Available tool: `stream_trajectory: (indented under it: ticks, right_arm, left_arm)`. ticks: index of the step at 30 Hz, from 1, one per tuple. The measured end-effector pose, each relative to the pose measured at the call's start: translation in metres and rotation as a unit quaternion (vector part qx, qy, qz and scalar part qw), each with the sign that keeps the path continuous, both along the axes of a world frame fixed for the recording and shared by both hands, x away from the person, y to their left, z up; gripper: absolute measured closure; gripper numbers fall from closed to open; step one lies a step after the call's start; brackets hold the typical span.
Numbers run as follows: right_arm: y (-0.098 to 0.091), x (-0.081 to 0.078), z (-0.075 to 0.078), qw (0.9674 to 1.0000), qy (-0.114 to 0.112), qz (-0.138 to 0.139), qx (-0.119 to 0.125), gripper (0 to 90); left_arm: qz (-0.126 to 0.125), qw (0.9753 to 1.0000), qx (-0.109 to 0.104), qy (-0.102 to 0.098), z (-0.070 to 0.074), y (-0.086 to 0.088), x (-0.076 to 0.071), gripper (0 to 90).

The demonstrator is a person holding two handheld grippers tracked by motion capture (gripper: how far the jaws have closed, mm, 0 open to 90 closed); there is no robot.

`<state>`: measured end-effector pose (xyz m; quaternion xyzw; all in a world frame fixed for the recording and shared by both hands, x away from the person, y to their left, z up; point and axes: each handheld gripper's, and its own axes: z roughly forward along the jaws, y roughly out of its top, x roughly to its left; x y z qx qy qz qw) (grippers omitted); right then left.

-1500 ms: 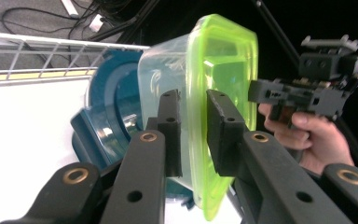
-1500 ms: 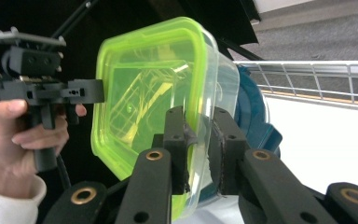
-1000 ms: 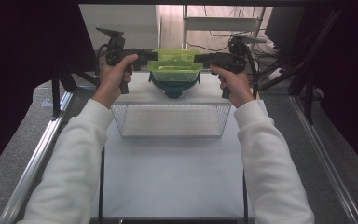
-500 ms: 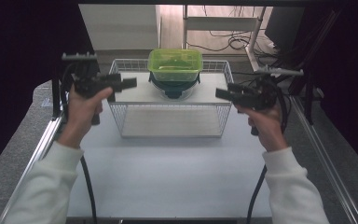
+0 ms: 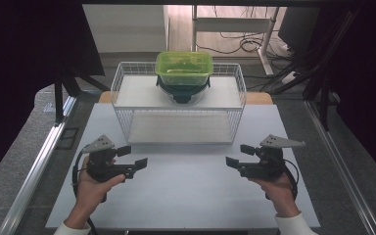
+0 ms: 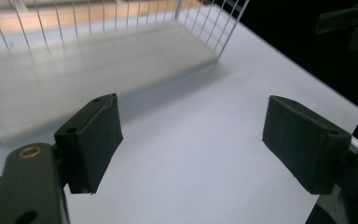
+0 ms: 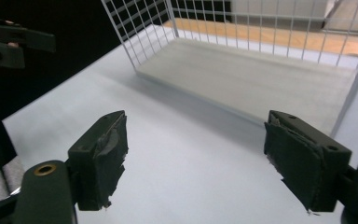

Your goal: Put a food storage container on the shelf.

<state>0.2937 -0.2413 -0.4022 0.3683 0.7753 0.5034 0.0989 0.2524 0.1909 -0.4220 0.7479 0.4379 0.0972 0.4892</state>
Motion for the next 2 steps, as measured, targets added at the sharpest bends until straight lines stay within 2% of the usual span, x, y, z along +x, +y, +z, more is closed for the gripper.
stream_trajectory:
  ticks: [2]
  right_arm:
    - [0.0003, 0.0001, -0.0027, 1.0000, 0.000, -0.002, -0.003, 20.9]
  left_arm:
    - [0.000, 1.0000, 0.004, 0.000, -0.0011, -0.0017, 0.0004, 18.2]
